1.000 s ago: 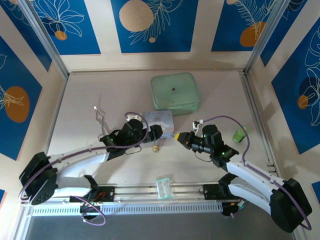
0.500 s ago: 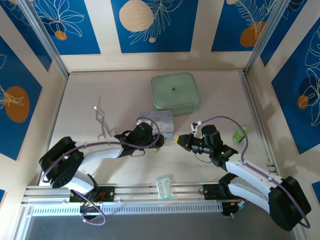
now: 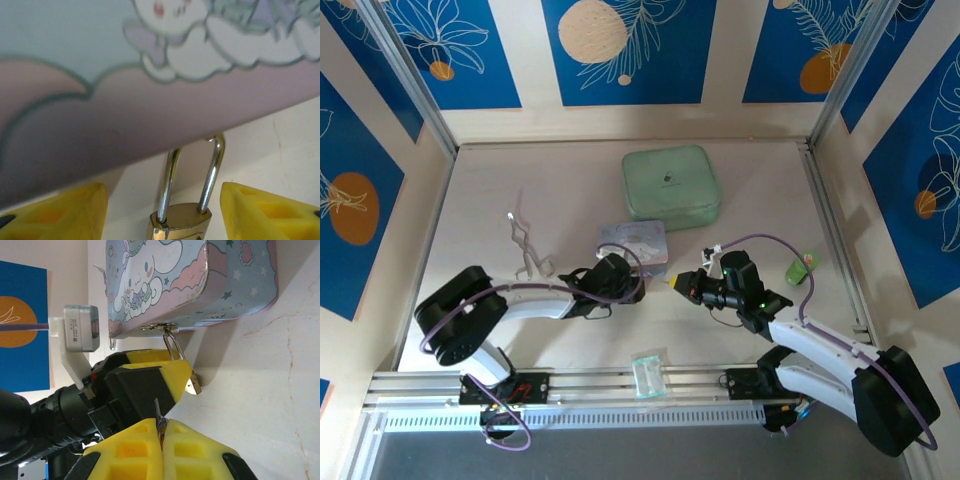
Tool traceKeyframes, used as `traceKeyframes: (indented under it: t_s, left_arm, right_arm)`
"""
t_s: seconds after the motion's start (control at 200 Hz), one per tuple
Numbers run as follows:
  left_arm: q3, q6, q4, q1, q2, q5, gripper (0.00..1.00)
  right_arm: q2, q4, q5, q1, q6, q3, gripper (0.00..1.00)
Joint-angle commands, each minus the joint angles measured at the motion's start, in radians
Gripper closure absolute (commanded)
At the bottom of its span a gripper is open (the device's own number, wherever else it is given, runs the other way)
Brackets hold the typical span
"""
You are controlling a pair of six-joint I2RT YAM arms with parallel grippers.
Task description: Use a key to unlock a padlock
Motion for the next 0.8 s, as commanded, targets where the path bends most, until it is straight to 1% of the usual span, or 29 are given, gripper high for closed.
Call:
traceKeyframes:
  t_s: [0.0,0.165,0.275,0.335,0.4,0.475,0.64,0.76,0.795]
  left_arm:
    - [0.005,-0.024,0.029,-0.019,0.048,-0.02,0.41]
    - [0.013,-0.052,0.051,-0.052,0.063,-0.049,0.48]
    - [0.003,-0.097,0.071,-0.067,0.068,-0.059,0.57]
    - [-0.009,-0.12,0.1,-0.072,0.07,-0.055,0.59]
    - [-0.016,-0.139,0.111,-0.075,0.069,-0.06,0.65]
    - [-0.021,-0.153,0.115,-0.078,0.061,-0.072,0.7]
    - [-0.03,-0.171,0.121,-0.078,0.029,-0.086,0.72]
    - [-0.047,-0.202,0.126,-0.079,0.001,-0.104,0.83]
    - [-0.055,-0.212,0.14,-0.079,0.001,-0.111,0.84]
  right_arm:
    - [0.003,0.012,-0.015,0.0,0.007,-0.02,1.0]
    - [0.003,0.01,-0.011,0.001,0.011,-0.029,1.0]
    - [0.007,0.013,-0.006,0.002,0.016,-0.035,1.0]
    - [0.007,0.016,-0.005,0.004,0.018,-0.037,1.0]
    - [0.01,0.019,-0.005,0.004,0.02,-0.039,1.0]
    - [0.012,0.021,-0.002,0.008,0.023,-0.04,1.0]
    - [0.024,0.03,0.006,0.019,0.032,-0.043,1.0]
    - [0.038,0.048,0.009,0.025,0.04,-0.046,1.0]
    - [0.042,0.052,0.012,0.028,0.043,-0.048,1.0]
